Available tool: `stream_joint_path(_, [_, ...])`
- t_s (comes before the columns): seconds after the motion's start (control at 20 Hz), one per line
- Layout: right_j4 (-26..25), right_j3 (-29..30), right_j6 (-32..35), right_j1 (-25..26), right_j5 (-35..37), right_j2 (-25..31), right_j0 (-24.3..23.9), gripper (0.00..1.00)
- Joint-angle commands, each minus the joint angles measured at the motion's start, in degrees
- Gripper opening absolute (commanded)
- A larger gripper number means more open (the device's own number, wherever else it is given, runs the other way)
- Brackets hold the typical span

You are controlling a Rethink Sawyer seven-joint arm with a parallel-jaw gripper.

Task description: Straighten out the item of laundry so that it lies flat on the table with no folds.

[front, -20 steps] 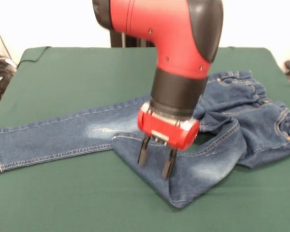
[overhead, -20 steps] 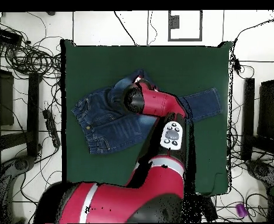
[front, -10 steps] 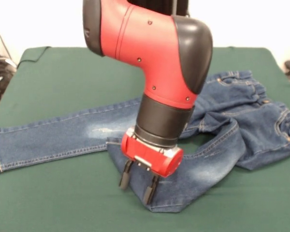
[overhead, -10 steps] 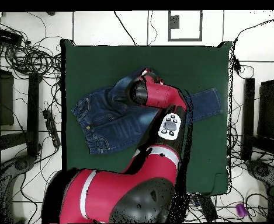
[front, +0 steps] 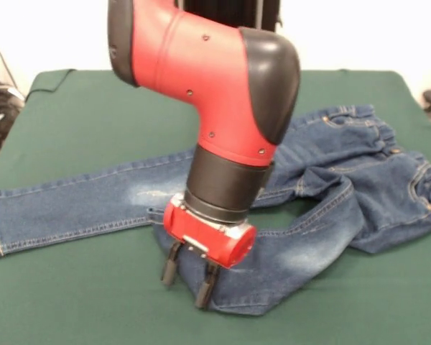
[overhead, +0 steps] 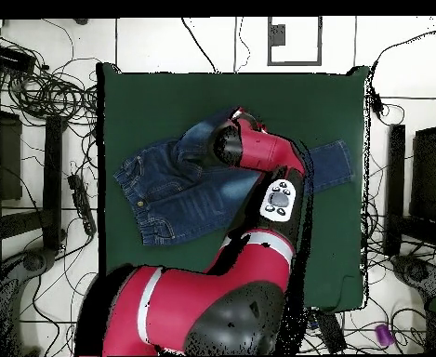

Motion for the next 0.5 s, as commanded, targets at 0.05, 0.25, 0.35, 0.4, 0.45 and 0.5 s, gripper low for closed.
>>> stream_joint_path(0.05, [-8.94,10.11,-4.83,-1.38,-0.54,9.67,-7.28,1.0])
stream_joint_path(0.25, [-14.73,12.09,-6.15,-3.27,-1.95,10.94,-9.6,1.0])
stream_joint_path(0.35, [-17.37,12.39,-6.17,-3.61,-2.22,11.51,-10.48,1.0])
stream_joint_path(0.4, [-18.58,12.5,-6.16,-3.77,-2.15,11.91,-10.9,1.0])
stream_joint_path(0.45, [-19.42,12.86,-5.75,-4.22,-1.82,12.21,-11.11,1.0])
stream_joint_path(0.5, [-19.84,13.18,-4.85,-4.64,-1.3,12.43,-10.97,1.0])
